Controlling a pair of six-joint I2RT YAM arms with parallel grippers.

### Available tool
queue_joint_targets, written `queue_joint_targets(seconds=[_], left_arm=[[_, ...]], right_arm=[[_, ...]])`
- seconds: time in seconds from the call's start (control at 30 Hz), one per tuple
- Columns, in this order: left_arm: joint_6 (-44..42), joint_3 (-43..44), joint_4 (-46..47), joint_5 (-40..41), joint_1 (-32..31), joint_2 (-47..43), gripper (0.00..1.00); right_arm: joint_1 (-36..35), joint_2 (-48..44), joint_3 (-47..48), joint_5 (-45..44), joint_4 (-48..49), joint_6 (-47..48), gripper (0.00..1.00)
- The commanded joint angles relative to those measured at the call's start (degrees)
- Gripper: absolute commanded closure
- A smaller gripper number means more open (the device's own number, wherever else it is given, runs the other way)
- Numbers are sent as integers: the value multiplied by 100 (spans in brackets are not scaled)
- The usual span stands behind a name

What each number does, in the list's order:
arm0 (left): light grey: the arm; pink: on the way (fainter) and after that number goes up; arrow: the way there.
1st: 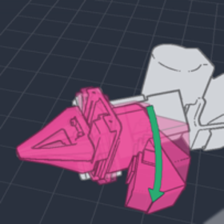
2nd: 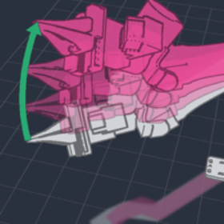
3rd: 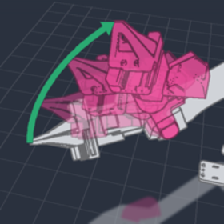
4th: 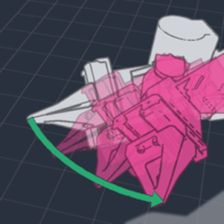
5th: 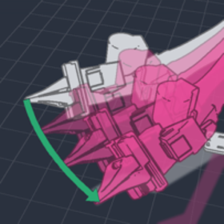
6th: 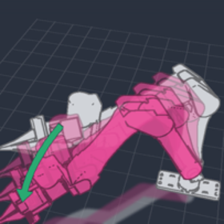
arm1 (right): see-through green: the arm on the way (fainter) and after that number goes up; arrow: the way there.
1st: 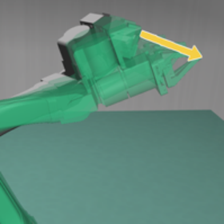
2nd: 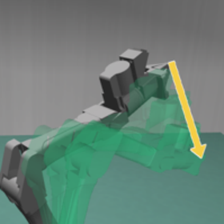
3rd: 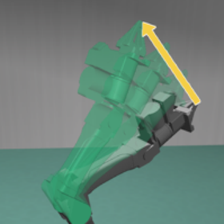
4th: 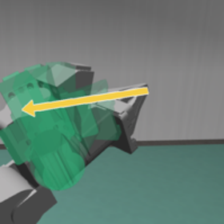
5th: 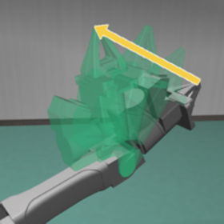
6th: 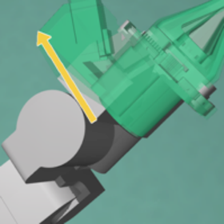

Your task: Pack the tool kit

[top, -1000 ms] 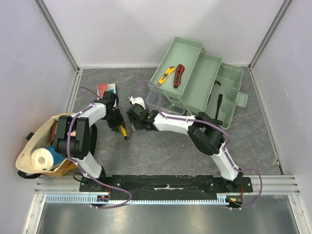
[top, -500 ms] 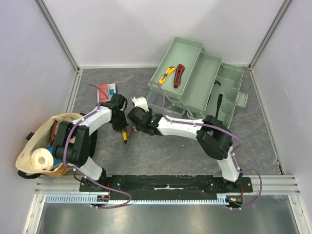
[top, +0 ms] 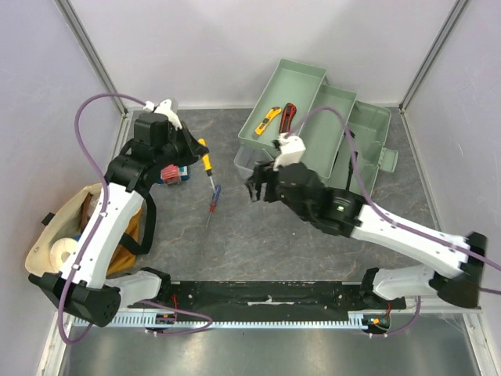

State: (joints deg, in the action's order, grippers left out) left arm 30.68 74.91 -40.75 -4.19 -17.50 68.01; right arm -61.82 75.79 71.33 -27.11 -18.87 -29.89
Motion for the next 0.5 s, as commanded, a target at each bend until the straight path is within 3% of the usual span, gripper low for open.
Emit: queue_joint_targets(seconds=[0.0, 0.17, 0.3, 0.47], left_arm=[[-185, 629, 549, -793, -447, 151, 98], [-158, 1471, 1184, -1295, -991, 958, 98], [-27, 1842, 1551, -1707, -1282, 1285, 98], [246, 1896, 1720, -2095, -1309, 1137, 98]], right_arm=[[-14, -950, -453, -574, -195, 149, 25], [-14, -1566, -419, -568, -187, 439, 22], [-14, -1454, -94, 880, 130, 1107, 17], [-14, -1067, 250, 770, 129, 1125, 18]])
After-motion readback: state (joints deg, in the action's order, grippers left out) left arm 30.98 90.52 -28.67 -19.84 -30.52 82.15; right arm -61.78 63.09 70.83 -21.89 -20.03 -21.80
